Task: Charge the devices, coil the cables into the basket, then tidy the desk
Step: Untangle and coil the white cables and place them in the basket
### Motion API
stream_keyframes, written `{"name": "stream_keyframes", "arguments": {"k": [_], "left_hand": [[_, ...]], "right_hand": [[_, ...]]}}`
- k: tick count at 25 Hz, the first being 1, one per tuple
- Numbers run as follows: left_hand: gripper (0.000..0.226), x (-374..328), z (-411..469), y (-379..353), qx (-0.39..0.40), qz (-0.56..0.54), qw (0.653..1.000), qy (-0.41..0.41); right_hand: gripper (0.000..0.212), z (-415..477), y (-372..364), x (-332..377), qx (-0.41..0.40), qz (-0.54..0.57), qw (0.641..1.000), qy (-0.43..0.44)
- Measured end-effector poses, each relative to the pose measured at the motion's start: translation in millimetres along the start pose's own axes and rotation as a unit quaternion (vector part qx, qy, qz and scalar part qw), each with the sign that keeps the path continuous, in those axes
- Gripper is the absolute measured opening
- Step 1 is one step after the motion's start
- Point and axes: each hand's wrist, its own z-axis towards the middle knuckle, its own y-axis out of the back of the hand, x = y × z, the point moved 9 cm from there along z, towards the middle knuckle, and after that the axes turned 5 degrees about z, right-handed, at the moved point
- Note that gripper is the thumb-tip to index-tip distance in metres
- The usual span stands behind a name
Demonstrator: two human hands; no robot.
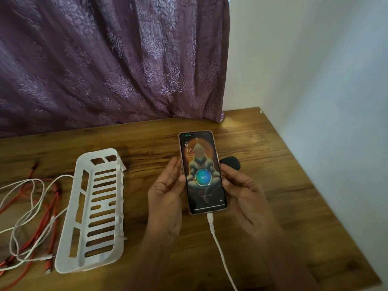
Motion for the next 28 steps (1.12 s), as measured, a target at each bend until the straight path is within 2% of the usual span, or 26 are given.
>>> {"name": "stream_keyframes", "arguments": {"k": [5, 15, 23, 28], "left_hand": [[0.044, -25.5, -15.3, -11.9, 0.017, -0.041, 0.998, -0.040], [0.041, -35.7, -26.2, -14.7, 0.025, -0.048, 0.997, -0.052], [0.047, -3.5, -4.4, 2.4, -0.002, 0.028, 0.999, -0.015], [0.051, 23.7, 18.8, 12.6, -0.008, 0.127, 0.992, 0.008]], "right_hand": [[0.036, -20.6, -21.9, 23.5, 0.033, 0.008, 0.999, 0.028], [0.036, -30.5, -29.6, 27.0, 0.038, 0.007, 0.999, 0.033], [0.035, -1.1, -1.7, 2.5, -0.015, -0.037, 0.999, 0.013], [0.037, 20.7, 17.5, -13.2, -0.062, -0.120, 0.991, 0.002]]}}
